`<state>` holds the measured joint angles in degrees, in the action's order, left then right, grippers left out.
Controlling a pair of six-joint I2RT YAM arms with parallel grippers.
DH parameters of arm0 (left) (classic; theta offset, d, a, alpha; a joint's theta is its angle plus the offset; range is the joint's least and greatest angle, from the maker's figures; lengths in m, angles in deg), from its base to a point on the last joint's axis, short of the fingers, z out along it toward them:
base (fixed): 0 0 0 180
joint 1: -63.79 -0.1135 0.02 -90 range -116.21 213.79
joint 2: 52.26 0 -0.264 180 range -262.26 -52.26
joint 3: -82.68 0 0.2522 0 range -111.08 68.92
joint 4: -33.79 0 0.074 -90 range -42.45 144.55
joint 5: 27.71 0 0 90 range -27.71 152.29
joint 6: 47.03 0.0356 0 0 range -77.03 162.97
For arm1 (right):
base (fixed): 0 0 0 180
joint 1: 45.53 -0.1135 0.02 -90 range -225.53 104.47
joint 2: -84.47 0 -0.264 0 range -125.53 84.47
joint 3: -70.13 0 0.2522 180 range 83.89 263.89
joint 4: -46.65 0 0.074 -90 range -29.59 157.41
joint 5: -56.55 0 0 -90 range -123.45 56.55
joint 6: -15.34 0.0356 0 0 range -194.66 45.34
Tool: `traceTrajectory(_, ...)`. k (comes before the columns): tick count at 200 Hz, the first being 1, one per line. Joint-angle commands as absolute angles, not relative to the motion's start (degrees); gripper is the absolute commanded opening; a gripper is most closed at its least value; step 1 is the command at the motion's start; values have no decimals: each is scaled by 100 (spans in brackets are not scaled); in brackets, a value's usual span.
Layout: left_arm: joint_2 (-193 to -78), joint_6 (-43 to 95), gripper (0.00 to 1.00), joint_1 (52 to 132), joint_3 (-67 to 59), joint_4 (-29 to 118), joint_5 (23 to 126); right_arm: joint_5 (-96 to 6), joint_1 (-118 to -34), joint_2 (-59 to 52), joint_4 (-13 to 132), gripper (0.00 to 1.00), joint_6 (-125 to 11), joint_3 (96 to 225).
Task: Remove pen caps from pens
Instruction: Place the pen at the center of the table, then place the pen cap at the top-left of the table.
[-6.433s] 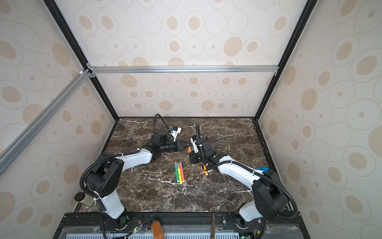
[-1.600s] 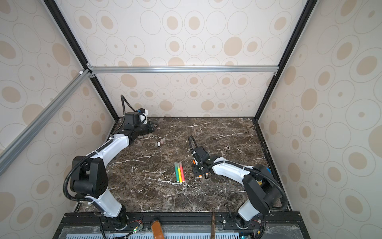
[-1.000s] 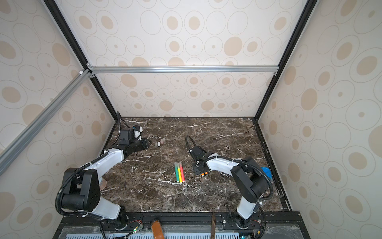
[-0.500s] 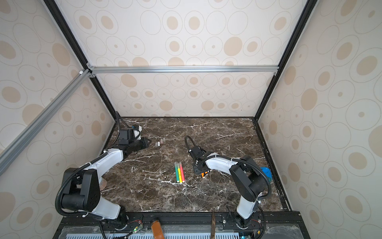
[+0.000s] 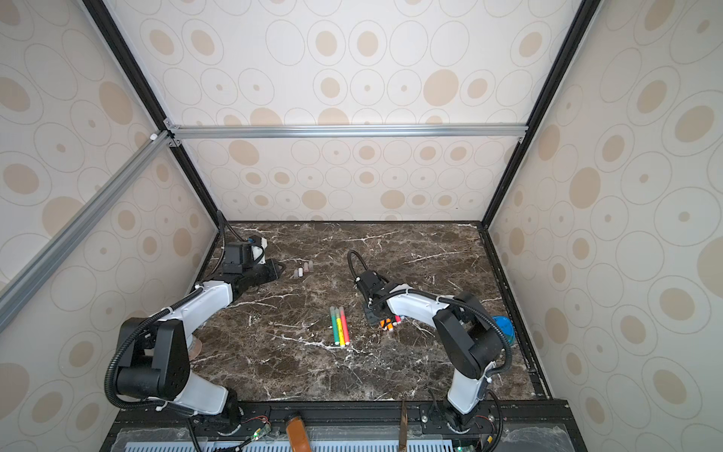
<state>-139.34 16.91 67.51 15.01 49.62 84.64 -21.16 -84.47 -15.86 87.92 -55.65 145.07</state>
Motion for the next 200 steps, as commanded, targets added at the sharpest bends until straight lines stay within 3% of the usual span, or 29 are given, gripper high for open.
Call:
traceTrajectory(1, -13810, 1801, 0, 6695, 1510, 4789, 8391, -1982, -8419, -1630, 9003, 13, -5567, 14595)
traceTrajectory(77, -13946, 1818, 0, 6670, 1753, 4689, 8156, -2018, -8407, -1608, 8948, 28, -5514, 14525)
traceTrajectory(200, -15402, 1897, 0, 6555, 1275, 4342, 8196, -2113, -8411, -624, 8878, 29, -5615, 14470)
